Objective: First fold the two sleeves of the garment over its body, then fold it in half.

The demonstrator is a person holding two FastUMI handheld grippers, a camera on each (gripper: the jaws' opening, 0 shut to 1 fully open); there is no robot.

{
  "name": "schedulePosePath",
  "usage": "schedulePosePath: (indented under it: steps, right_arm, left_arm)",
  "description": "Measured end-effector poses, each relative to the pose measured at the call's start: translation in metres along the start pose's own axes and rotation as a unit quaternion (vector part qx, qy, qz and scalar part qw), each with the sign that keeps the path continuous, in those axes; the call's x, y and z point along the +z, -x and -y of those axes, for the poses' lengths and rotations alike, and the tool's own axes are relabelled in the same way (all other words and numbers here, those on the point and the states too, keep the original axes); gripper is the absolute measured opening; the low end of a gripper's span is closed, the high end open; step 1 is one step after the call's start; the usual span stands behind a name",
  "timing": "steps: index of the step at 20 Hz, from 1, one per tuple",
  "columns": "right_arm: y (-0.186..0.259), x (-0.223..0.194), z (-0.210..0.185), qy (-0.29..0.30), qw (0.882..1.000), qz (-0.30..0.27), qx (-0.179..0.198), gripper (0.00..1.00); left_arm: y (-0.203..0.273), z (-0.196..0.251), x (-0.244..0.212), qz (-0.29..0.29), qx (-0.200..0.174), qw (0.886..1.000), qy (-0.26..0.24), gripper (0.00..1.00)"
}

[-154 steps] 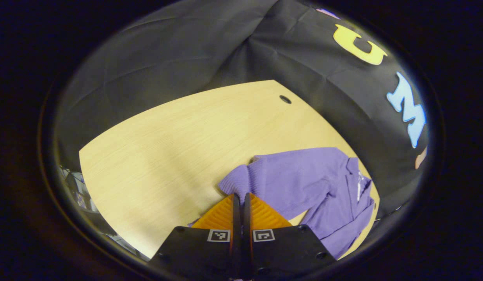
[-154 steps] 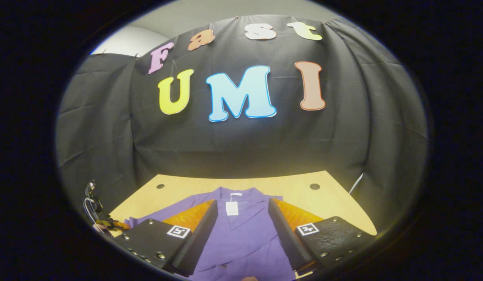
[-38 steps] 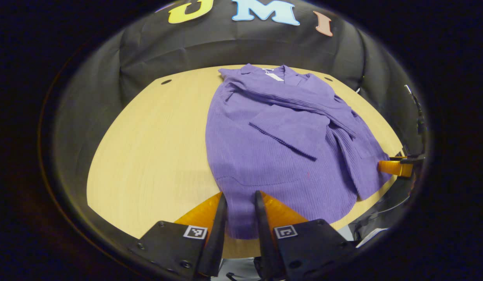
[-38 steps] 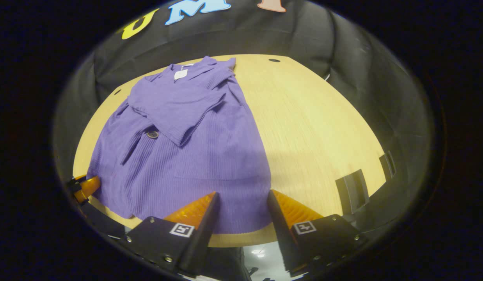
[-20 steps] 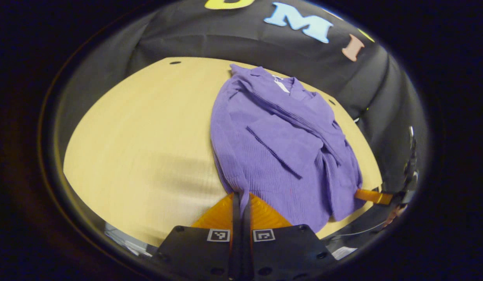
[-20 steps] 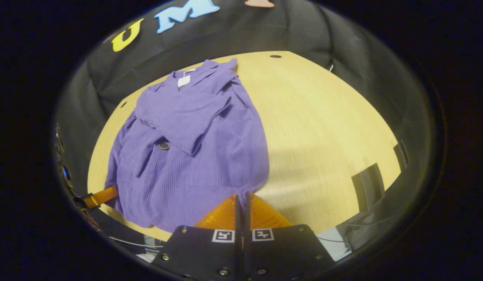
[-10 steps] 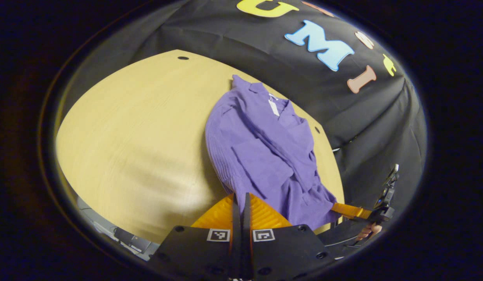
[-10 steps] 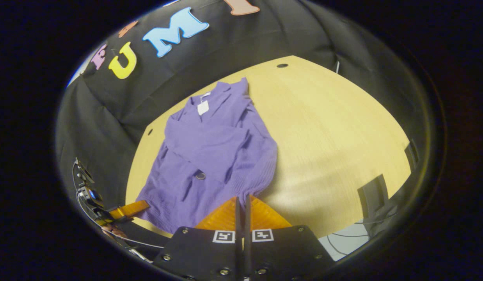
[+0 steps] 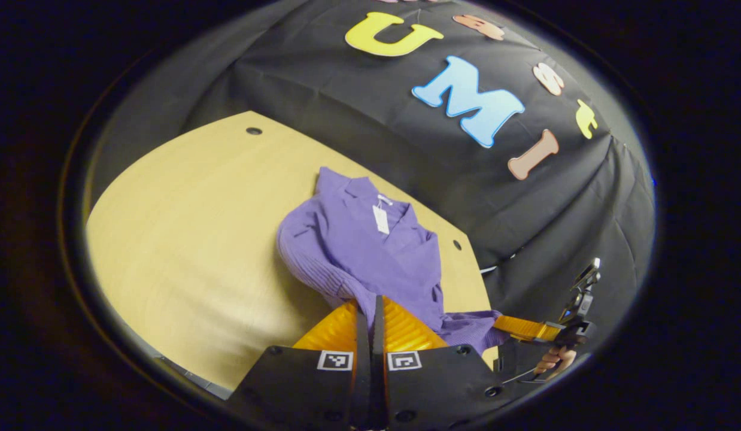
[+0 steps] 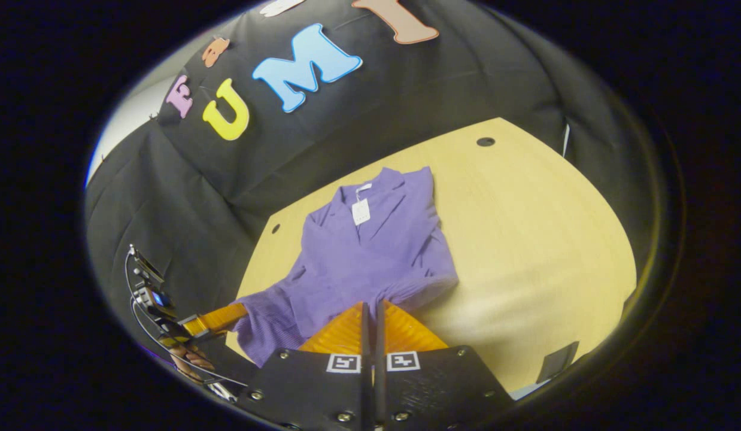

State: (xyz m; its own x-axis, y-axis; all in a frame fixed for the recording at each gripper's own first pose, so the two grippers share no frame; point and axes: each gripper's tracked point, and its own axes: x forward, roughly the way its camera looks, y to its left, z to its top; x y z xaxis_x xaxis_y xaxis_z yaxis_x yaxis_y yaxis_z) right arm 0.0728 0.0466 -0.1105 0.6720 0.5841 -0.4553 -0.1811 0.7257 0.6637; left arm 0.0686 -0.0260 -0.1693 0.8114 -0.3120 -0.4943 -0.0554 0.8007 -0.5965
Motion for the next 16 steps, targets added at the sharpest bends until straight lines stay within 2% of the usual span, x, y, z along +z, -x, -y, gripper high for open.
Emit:
schedulePosePath:
  steps: [5,8,12,16]
  right_arm:
    - [-0.013,0.065,-0.006,-0.009,0.999,0.052,-0.004,0.01]
    - [-0.027,0.101,-0.01,-0.015,0.997,0.077,-0.01,0.01]
    - [-0.057,0.142,-0.01,-0.006,0.994,0.103,-0.025,0.01]
    - [-0.094,0.177,0.001,0.016,0.991,0.117,-0.056,0.01]
  left_arm:
    - [-0.03,0.03,0.071,0.047,-0.048,0.998,-0.018,0.07]
    - [-0.048,0.029,0.108,0.066,-0.057,0.996,-0.017,0.07]
    - [-0.082,0.018,0.148,0.086,-0.059,0.994,-0.034,0.07]
    - [-0.121,0.005,0.177,0.091,-0.049,0.994,-0.047,0.06]
